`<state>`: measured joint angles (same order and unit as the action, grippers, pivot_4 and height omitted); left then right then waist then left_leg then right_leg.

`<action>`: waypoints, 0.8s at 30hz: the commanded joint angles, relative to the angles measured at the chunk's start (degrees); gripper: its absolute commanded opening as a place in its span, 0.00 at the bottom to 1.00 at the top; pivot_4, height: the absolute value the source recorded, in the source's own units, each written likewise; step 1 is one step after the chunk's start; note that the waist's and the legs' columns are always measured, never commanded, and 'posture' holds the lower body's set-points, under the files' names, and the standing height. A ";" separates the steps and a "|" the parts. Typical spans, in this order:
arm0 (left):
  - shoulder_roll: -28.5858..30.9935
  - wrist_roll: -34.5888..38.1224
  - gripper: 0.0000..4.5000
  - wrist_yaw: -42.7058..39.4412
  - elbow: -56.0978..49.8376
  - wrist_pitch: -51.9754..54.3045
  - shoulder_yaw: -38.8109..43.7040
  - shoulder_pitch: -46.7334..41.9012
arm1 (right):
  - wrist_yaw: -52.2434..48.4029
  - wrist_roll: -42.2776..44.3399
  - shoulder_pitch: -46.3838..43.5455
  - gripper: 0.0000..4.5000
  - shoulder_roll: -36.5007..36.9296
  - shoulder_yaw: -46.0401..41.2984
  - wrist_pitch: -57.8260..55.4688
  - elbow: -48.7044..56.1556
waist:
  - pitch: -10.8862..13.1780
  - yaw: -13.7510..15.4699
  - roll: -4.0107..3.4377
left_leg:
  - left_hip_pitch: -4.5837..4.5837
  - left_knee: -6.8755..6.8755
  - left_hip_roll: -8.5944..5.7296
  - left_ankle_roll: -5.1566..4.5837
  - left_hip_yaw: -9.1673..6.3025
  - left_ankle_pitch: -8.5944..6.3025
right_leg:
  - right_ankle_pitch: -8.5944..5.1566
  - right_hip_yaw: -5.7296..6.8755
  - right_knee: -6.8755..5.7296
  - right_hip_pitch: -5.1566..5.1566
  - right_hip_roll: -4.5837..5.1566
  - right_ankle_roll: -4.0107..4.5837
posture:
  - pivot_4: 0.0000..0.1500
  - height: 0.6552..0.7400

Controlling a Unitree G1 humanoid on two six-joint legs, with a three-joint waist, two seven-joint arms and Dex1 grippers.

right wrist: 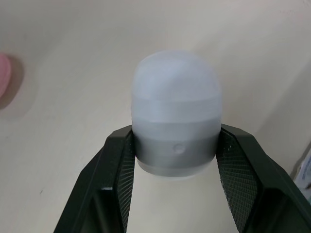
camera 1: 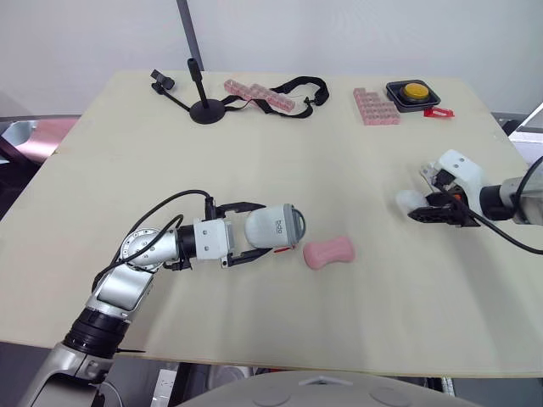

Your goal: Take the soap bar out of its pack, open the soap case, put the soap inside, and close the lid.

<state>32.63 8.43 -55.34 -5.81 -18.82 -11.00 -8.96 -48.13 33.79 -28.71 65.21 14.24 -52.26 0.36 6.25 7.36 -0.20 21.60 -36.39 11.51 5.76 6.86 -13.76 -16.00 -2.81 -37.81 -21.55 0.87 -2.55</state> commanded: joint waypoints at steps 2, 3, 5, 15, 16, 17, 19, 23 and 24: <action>0.44 0.69 0.77 0.52 -2.36 0.14 0.88 0.50 | -3.09 -5.76 -2.13 0.44 -1.77 0.11 1.78 -3.25 | 0.00 0.15 0.00 | 0.00 -0.01 0.00 0.00 0.00 0.00 | 0.00 0.01 0.00 0.01 -0.01 0.00 | 1.00 1.00; 0.46 0.64 0.77 0.61 -2.50 0.24 0.92 0.59 | -3.55 -6.66 -2.22 0.44 -2.29 0.16 1.95 -3.78 | 0.00 0.19 0.00 | 0.00 -0.01 0.00 0.00 0.00 0.00 | 0.00 0.01 0.00 0.01 0.00 0.00 | 1.00 1.00; 0.49 0.54 0.77 0.80 -2.78 0.41 0.99 0.73 | -4.79 -8.38 -2.16 0.44 -2.85 0.52 2.15 -4.49 | 0.00 0.24 0.00 | -0.02 -0.01 0.00 0.00 0.00 0.00 | 0.00 0.02 -0.01 0.00 -0.01 0.00 | 1.00 1.00; 0.47 0.48 0.77 1.73 -4.49 1.85 1.06 1.42 | -9.56 -12.56 -1.69 0.44 -4.01 0.09 1.11 -5.07 | 0.00 0.11 0.00 | -0.02 -0.02 0.01 0.00 0.02 0.00 | 0.00 -0.01 -0.08 0.01 0.00 0.00 | 1.00 1.00; 0.44 0.46 0.77 1.79 -4.56 1.95 1.01 1.40 | -9.73 -12.80 -1.67 0.44 -4.09 -0.02 1.09 -5.11 | 0.00 0.11 0.00 | -0.03 -0.02 0.01 0.00 0.03 0.00 | 0.00 -0.01 -0.08 0.01 0.00 0.00 | 1.00 1.00; 0.40 0.44 0.77 1.84 -4.64 2.07 0.97 1.36 | -9.89 -12.90 -1.61 0.44 -4.10 -0.34 0.93 -5.08 | 0.00 0.13 0.00 | -0.05 -0.02 0.01 0.00 0.03 0.00 | 0.00 -0.01 -0.09 0.01 0.00 0.00 | 1.00 1.00; 0.37 0.44 0.77 1.91 -4.71 2.24 0.95 1.28 | -10.23 -12.97 -1.38 0.71 -4.10 -1.06 0.66 -4.97 | 0.00 0.15 0.00 | -0.07 -0.03 0.01 0.00 0.02 0.00 | 0.00 -0.02 -0.10 0.01 0.00 0.01 | 1.00 1.00; 0.35 0.46 0.77 1.92 -4.68 2.49 0.91 1.05 | -10.60 -13.07 -0.61 0.99 -3.63 -2.24 0.82 -4.81 | 0.00 0.16 0.00 | -0.06 -0.04 0.01 0.00 0.03 0.00 | 0.00 -0.04 -0.11 0.00 0.00 0.01 | 1.00 1.00; 0.33 0.46 0.77 1.91 -4.67 2.57 0.88 0.96 | -10.58 -13.13 -0.37 0.99 -3.56 -2.57 0.99 -4.86 | 0.00 0.16 0.00 | -0.06 -0.04 0.01 0.00 0.03 0.00 | 0.00 -0.05 -0.11 0.00 0.00 0.01 | 1.00 1.00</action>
<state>32.66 8.39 -53.97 -8.06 -16.20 -10.99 -7.64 -58.45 21.55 -29.20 60.79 14.38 -51.54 -5.20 6.25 7.51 -0.20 21.55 -36.44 11.52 5.76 6.89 -13.75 -16.01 -2.86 -37.92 -21.55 0.87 -2.54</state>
